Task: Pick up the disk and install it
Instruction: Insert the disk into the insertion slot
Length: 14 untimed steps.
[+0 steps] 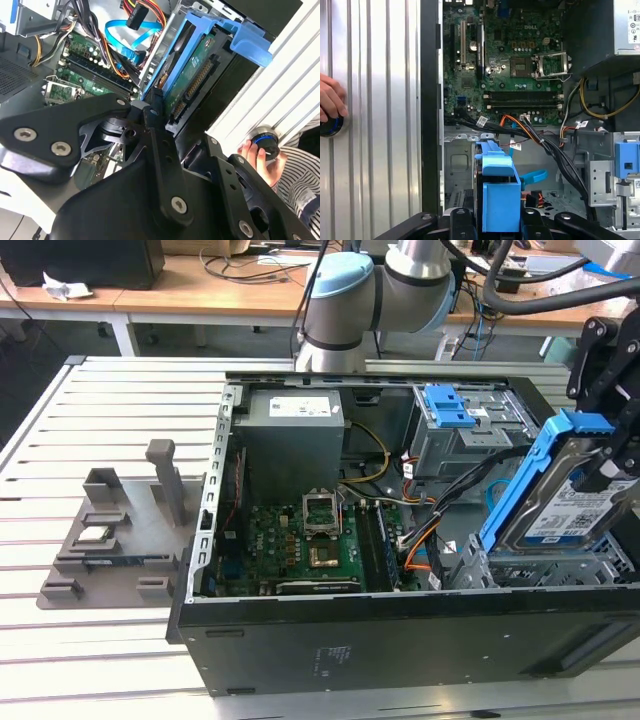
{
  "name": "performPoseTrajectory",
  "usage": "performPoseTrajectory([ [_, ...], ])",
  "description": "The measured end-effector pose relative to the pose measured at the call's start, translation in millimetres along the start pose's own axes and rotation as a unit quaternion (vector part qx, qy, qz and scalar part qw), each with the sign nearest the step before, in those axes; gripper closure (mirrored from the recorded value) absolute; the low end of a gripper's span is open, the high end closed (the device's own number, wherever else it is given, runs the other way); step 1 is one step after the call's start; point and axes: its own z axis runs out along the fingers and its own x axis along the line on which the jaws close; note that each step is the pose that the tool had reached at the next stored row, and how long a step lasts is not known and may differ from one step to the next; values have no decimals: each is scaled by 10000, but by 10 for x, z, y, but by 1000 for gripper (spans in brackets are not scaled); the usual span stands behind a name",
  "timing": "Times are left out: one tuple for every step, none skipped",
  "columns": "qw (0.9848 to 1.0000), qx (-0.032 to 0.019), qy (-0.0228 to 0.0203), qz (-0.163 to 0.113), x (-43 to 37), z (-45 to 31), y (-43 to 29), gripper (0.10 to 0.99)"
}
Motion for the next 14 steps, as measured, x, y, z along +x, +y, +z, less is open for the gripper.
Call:
performPoseTrajectory([
  [10000,0,0,-1,0,33,-2,725],
  [10000,0,-1,-1,0,66,-3,725],
  [10000,0,0,-1,1,84,-4,725],
  [10000,0,0,-1,1,102,-4,725],
  [10000,0,-1,-1,1,136,-5,725],
  [10000,0,-1,-1,2,165,-6,725],
  [10000,0,-1,-1,3,241,-9,725],
  [10000,0,-1,-1,4,285,-10,725],
  [10000,-1,0,-1,4,298,-11,725],
  [10000,-1,-1,-1,5,314,-11,725],
  [10000,-1,-1,-1,5,332,-12,725],
  [10000,-1,0,-1,6,363,-13,725],
  [10000,0,0,-1,6,385,-14,725],
  [10000,-1,0,-1,6,408,-15,725],
])
